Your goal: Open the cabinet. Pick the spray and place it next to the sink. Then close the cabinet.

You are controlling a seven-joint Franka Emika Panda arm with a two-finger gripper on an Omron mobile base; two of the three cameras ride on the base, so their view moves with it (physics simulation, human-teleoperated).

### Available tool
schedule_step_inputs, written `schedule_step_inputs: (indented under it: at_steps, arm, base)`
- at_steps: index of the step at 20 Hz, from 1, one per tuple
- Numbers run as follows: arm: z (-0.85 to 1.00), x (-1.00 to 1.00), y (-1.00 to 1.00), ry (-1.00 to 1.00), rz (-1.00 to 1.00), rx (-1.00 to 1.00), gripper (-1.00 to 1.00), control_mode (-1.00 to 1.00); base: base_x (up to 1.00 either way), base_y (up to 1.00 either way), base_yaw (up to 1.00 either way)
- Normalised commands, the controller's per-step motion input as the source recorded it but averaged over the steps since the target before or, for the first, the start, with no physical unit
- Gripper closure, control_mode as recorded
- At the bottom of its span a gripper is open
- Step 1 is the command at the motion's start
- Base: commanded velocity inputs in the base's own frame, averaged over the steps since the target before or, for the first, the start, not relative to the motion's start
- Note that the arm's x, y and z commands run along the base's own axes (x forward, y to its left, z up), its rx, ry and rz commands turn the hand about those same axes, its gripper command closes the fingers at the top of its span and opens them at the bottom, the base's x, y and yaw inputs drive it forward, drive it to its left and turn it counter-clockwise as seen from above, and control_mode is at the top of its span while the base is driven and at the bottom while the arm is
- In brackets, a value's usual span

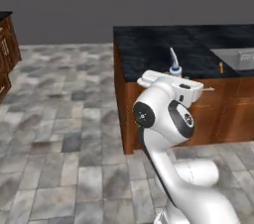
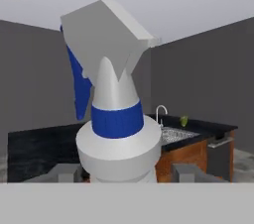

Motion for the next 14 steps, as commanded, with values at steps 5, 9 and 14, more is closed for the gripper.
schedule_step_inputs:
  at_steps: [5, 9, 14]
  arm:
    - [0.0, 0.0, 0.0, 0.0, 0.0, 0.0, 1.0, 1.0]
    - [0.0, 0.0, 0.0, 0.0, 0.0, 0.0, 1.0, 1.0]
    - [0.0, 0.0, 0.0, 0.0, 0.0, 0.0, 1.0, 1.0]
  base:
    - [0.06, 0.11, -0.95]
    - [0.09, 0.11, -0.82]
    - [0.26, 0.07, -0.17]
